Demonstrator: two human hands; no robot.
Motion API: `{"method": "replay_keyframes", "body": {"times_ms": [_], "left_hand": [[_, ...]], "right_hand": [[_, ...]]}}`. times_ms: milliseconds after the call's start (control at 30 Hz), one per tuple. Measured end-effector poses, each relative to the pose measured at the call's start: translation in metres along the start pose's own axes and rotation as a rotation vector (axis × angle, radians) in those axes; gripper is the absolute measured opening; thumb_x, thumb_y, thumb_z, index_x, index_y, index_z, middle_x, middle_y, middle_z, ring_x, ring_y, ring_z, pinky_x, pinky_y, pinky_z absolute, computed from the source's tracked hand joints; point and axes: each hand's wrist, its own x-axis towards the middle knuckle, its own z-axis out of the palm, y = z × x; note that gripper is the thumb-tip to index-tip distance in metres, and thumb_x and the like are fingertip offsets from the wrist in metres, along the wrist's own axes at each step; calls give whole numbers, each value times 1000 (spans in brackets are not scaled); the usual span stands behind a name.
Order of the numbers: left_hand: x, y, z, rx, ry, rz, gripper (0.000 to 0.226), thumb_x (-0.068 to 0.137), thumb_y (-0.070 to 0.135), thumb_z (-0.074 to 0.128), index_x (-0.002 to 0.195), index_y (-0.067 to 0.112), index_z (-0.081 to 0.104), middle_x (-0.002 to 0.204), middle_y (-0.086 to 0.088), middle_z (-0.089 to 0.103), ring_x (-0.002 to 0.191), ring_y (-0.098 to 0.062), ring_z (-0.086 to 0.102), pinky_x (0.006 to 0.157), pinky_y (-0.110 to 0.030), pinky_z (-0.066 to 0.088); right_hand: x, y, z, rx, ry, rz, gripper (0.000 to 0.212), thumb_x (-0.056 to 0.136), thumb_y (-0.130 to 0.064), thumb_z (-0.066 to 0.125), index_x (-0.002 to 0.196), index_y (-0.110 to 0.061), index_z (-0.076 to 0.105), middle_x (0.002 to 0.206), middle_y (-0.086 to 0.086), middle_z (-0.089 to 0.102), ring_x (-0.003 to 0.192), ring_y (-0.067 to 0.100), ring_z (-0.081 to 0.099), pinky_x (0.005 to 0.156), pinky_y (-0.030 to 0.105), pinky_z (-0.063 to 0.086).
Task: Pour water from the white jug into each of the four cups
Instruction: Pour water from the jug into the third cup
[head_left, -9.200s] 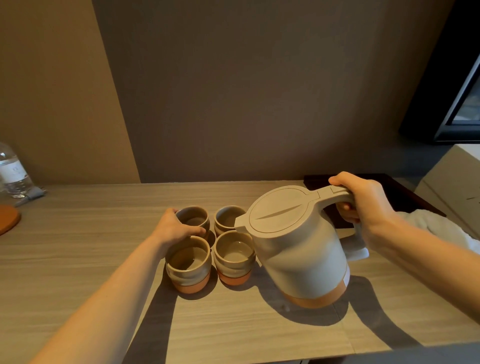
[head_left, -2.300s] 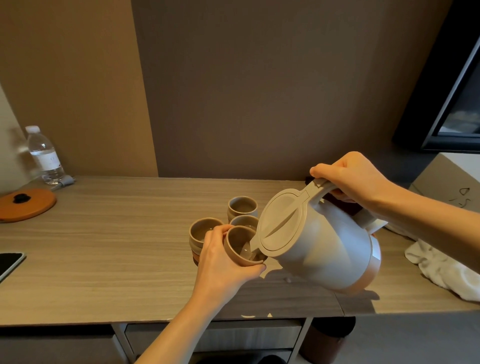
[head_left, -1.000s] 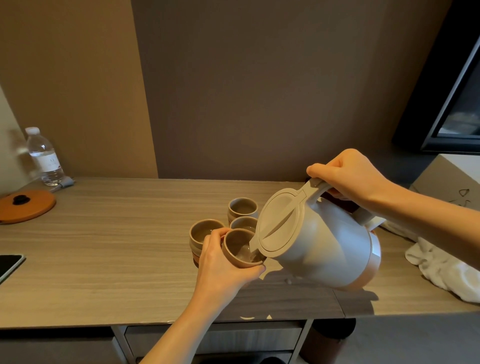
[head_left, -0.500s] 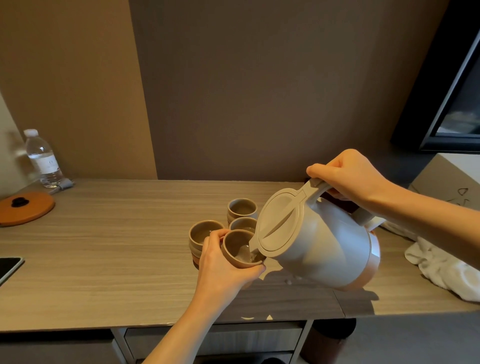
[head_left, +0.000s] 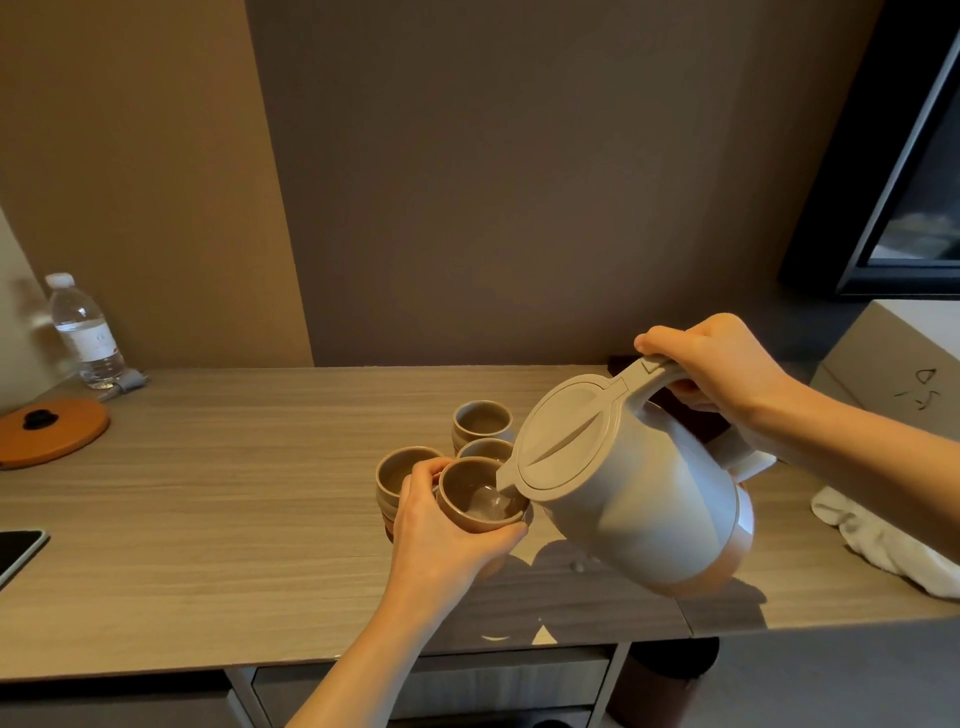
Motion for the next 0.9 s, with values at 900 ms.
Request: {"method": "replay_keyframes", "body": {"times_ms": [900], "left_hand": [[132, 0, -32, -84, 190, -90, 81, 50, 43, 92, 116, 30, 45, 107, 10, 54, 100, -13, 53, 71, -28, 47]], "right_hand": [[12, 38, -8, 474, 161, 283, 31, 77, -39, 62, 57, -16, 60, 56, 1, 59, 60, 13, 53, 62, 29, 42]]}}
